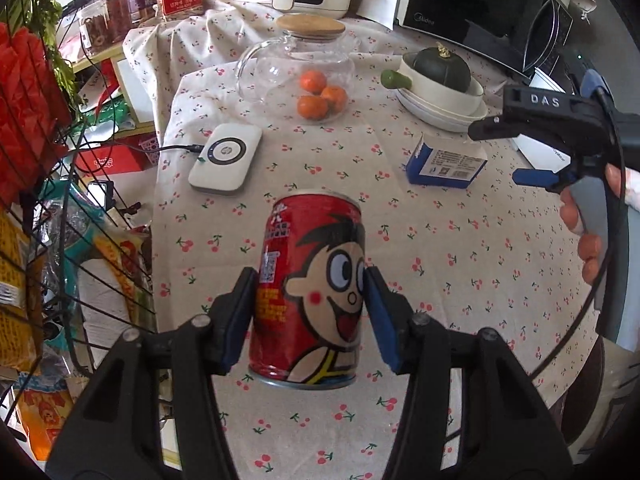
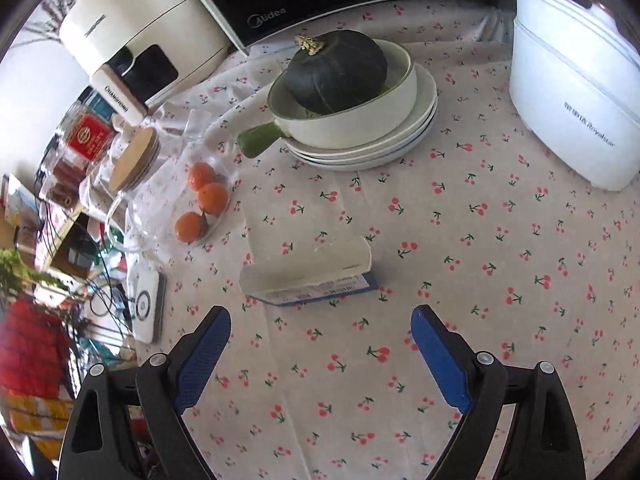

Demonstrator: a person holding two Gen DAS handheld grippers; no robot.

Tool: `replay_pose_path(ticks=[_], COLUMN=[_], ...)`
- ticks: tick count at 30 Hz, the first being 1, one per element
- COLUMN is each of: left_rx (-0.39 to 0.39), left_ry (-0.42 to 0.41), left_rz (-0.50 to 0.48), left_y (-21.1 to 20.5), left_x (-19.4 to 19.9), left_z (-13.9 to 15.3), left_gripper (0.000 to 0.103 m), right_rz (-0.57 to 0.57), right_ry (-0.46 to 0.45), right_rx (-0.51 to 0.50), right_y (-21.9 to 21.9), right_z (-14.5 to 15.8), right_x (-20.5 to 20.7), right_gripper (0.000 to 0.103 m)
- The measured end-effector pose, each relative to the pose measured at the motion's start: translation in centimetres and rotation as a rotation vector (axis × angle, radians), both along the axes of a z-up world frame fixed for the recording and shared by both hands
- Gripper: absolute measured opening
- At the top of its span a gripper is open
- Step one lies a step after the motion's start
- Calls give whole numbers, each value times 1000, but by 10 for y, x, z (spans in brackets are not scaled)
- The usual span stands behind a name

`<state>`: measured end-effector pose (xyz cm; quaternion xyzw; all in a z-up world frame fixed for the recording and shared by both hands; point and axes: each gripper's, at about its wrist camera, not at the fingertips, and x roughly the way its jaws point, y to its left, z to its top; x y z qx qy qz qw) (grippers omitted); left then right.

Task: Collect trash
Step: 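Grasp the red cartoon-face can with the left tool while the right tool grasps the blue snack box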

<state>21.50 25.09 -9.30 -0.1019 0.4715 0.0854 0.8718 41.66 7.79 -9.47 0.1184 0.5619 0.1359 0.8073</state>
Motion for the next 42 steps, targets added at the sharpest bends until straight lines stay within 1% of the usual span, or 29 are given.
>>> replay_pose_path(ticks=[3,7,8,10,11,12,13,14,15,16,17,19,22,25,26,27,28,29,30,32,34,36,39,42], left_rx=[-9,-5,-2,-1,0,-1,-3,-9,-13,-16,-15,-10,-10,-17,-13,-8,-5,-3,-1,5,17,34,74,80], left_ry=[-4,-3,0,6,9,10,11,10,8,6,4,1,3,6,8,9,11,11,11,9,6,4,-2,-4], left_rz=[7,10,13,19,22,26,29,31,32,32,28,19,8,13,16,21,26,33,38,42,44,46,55,64], left_y=[3,4,5,6,7,7,7,7,6,5,4,-1,-7,-9,-9,-10,-9,-9,-8,-7,-6,-3,1,6], left_x=[3,5,6,6,7,7,7,7,7,5,4,1,-4,-9,-11,-12,-13,-13,-14,-13,-11,-8,-4,0], left_z=[-1,-3,-4,-5,-6,-7,-7,-7,-6,-6,-4,-2,-1,-1,0,-1,-1,-1,-1,-1,-1,-1,-3,-6], left_gripper=[56,56,56,56,56,56,56,56,56,56,56,56,56,56,56,56,56,56,56,56,56,56,56,56], right_rz=[-108,-197,-218,-242,-243,-241,-235,-228,-220,-211,-200,-168,-118,-49,-29,-19,-20,-31,-37,-71,-151,-219,-287,-338], right_ry=[36,70,80,94,104,114,123,132,138,141,141,124,118,93,81,70,53,35,35,73,122,150,133,99], right_rx=[51,96,110,106,100,101,110,123,143,169,181,183,129,72,59,49,50,51,50,54,101,142,94,29], right_y=[2,7,7,6,6,5,3,1,-2,-6,-10,-16,-24,-26,-26,-25,-26,-28,-27,-24,-23,-20,-7,7], right_z=[-15,-35,-40,-48,-52,-55,-58,-61,-64,-66,-66,-63,-54,-40,-36,-32,-27,-23,-22,-27,-36,-43,-50,-55], right_x=[20,38,40,39,38,36,33,30,27,25,21,12,-3,-15,-18,-21,-24,-27,-28,-26,-24,-22,-18,-15], right_gripper=[93,92,90,81,69,61,56,43,32,30,19,12,11,17,41,79,91,95,95,95,95,95,95,95])
